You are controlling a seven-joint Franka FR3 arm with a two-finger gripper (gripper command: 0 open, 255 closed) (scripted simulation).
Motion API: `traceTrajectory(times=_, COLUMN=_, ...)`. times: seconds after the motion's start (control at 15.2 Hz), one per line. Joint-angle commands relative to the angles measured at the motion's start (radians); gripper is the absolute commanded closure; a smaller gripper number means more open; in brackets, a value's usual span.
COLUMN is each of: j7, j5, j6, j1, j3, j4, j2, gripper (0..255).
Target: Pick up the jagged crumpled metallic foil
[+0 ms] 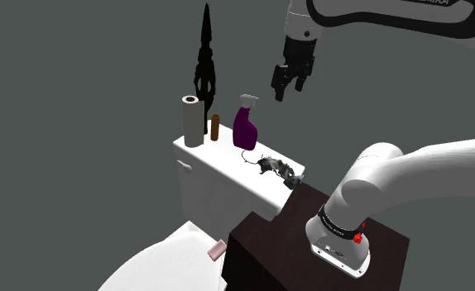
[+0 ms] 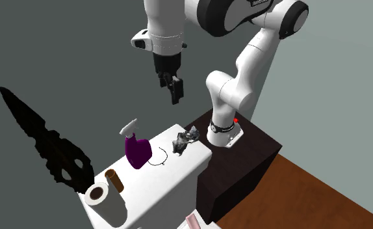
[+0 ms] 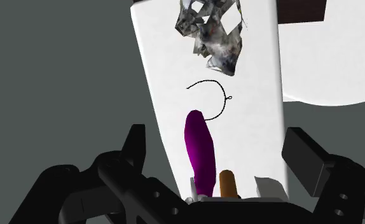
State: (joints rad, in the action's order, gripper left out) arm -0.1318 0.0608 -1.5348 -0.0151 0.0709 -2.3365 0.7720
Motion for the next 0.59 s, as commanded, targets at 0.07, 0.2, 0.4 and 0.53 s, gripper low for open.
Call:
traceTrajectory(times=0.07, j7=0.005, j5=-0.003, j6=-0.022, j1=0.004, j3=-0.002, j4=-0.034, j2=0.004, gripper=0)
traceTrajectory(times=0.2, j7=0.014, j5=-0.009, j6=-0.065, j1=0.012, j3=-0.005, j4=-0.101, j2=0.008, gripper=0)
traceTrajectory(times=0.4, j7=0.029, j5=-0.018, j6=-0.132, j1=0.024, j3=-0.009, j4=-0.196, j2=0.009, gripper=0)
traceTrajectory(times=0.53, j7=0.038, j5=-0.024, j6=-0.179, j1=0.032, j3=-0.011, j4=-0.256, j2=0.004, gripper=0)
